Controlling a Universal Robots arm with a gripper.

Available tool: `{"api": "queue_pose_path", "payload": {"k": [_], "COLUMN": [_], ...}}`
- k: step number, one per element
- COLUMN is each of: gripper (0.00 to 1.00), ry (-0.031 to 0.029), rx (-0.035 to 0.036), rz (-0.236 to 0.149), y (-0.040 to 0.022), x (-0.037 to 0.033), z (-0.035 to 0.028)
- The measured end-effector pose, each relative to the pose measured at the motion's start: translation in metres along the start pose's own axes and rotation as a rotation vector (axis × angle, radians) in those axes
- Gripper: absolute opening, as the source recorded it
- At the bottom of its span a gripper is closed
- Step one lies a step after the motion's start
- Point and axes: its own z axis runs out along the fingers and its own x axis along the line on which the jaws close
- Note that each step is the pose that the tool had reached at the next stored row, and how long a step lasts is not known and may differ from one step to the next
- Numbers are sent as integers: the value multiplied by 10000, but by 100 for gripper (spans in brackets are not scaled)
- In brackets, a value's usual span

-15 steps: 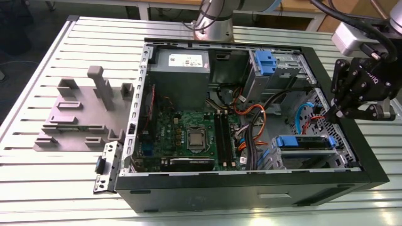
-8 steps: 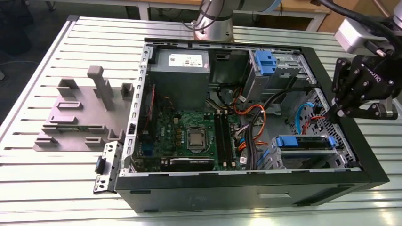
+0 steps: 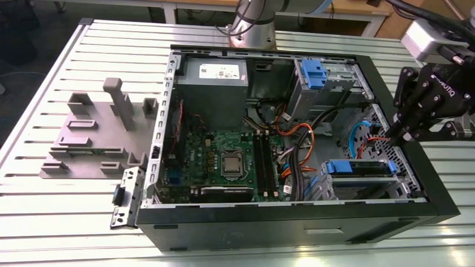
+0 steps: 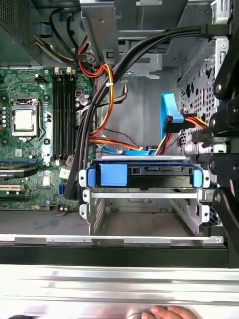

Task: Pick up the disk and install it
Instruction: 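Insert the first disk wire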

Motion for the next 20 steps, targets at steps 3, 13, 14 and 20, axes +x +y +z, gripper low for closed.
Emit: {"api": "queue_pose_path", "payload": {"k": [3, 13, 14, 20], "gripper": [24, 31, 31, 31], "ry": [3, 70, 77, 197], "rx": [0, 44, 49, 82], "rz": [-84, -1340, -1465, -2315], "y": [-14, -18, -17, -18], "x": [0, 0, 0, 0], "z": [0, 1, 1, 5]}}
